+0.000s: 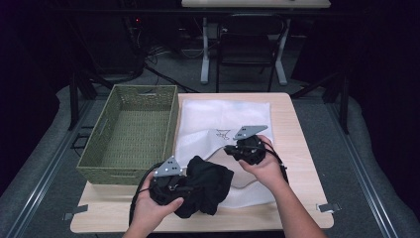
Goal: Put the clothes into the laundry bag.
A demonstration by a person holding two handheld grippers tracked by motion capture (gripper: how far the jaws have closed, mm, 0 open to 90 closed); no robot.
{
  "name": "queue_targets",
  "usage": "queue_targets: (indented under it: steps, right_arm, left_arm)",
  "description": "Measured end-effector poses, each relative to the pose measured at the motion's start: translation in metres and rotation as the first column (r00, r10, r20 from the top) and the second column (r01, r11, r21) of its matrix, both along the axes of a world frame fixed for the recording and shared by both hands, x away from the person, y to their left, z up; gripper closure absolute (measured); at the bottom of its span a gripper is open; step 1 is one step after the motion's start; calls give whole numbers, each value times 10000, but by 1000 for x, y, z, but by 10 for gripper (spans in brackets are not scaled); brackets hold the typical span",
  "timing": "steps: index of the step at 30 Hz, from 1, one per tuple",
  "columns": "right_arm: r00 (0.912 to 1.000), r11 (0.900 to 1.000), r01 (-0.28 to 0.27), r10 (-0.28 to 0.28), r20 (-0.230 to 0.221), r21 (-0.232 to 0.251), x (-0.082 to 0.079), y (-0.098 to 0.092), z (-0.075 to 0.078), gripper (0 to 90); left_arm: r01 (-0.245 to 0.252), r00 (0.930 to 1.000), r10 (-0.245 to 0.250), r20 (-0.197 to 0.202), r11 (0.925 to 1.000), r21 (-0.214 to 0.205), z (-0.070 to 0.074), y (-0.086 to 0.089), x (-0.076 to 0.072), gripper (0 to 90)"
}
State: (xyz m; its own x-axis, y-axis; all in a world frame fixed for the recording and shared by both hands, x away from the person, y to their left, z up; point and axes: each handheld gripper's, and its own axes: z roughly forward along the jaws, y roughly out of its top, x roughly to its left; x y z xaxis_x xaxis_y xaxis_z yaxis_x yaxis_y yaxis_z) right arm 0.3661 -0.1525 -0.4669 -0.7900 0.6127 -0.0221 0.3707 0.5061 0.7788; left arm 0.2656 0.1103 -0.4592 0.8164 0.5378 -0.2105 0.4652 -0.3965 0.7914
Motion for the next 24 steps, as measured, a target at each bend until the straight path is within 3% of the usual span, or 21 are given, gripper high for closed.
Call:
queue_targets:
  steps: [24]
  right_arm:
    - [10000,9999,86,-86,-4,70,0,0,0,875]
  left_arm:
    - [580,9981,-579,-207,9983,32,-15,-34,6,693]
